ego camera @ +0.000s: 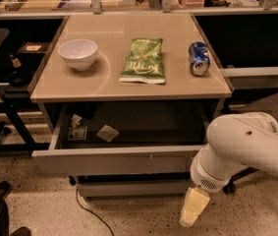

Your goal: Close top drawer

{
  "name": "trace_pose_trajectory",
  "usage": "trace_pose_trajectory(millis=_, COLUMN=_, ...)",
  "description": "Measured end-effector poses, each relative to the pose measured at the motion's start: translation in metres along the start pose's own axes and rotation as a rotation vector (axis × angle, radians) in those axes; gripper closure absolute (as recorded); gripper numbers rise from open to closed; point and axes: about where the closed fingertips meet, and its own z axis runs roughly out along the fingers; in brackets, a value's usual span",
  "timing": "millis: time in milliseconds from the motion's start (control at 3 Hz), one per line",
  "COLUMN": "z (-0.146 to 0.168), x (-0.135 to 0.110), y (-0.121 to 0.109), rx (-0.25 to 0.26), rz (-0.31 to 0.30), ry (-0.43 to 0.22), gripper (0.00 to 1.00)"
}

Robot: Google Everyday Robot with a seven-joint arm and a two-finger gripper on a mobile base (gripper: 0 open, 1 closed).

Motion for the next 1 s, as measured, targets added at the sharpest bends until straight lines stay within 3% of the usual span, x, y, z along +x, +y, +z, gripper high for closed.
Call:
trace_pose_trajectory(millis=333, z=0.0000, x=0.0000, y=0.0000, rx=0.000, rz=0.000, ry=0.000, gripper=0.18)
trace_pose_trajectory(millis=1000, z=0.0000, x=0.0000, y=0.0000, rx=0.000, rz=0.000, ry=0.000, gripper=0.64)
